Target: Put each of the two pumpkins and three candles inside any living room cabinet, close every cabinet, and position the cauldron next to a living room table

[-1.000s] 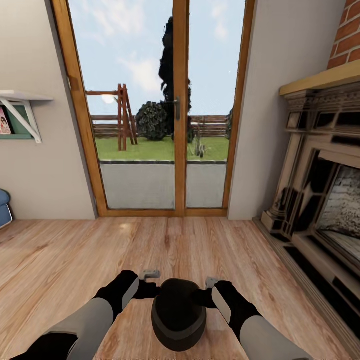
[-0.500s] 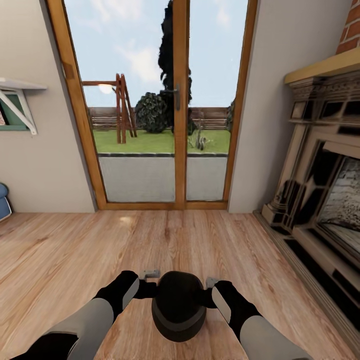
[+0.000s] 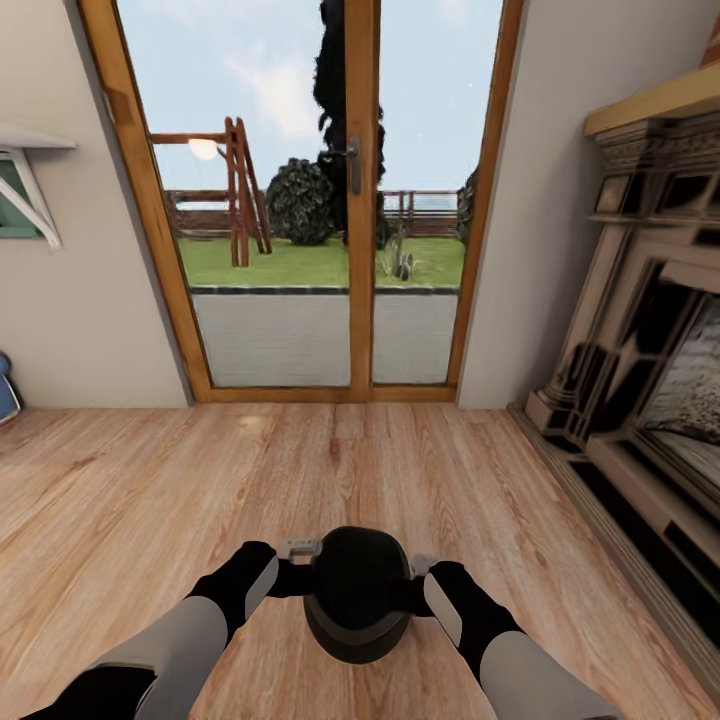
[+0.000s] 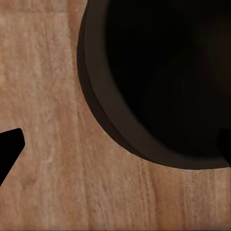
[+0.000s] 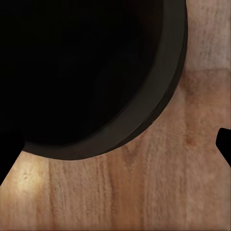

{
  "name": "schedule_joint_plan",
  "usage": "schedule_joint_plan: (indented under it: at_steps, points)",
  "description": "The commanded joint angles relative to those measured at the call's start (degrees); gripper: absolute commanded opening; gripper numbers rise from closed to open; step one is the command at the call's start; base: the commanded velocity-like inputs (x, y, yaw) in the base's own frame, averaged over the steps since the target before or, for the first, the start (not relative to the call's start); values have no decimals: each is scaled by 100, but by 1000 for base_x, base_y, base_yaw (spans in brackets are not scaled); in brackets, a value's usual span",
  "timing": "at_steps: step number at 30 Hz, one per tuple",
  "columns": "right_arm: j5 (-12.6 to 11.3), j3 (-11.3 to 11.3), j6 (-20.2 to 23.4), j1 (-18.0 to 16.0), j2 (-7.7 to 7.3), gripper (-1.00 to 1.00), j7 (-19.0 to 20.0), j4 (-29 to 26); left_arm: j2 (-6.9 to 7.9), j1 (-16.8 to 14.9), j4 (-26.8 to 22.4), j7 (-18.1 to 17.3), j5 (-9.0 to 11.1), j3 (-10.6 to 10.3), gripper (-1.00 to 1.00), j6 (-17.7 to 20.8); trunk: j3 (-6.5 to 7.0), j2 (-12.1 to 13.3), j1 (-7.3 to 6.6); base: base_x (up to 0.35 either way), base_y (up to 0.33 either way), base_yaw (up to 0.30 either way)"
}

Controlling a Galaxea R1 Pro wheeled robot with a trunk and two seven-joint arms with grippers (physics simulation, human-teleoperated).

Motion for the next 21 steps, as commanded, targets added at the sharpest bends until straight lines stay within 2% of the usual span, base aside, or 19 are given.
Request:
schedule_joint_plan:
  at_steps: [1,12,21]
  points:
    - [-44,15,24,0,0,100,-33,-9,1,-1,-10,-5,20,-8,100,33,-28,-4,1,0,0,0]
    - [-44,15,20,-3,0,100,-33,-9,-5,-1,-10,-5,16,-14,100,38,-51,-6,4,4,0,0]
    - [-44,15,20,-1,0,100,-33,-9,-8,-2,-10,-5,16,-14,100,39,-51,-6,4,131,0,0]
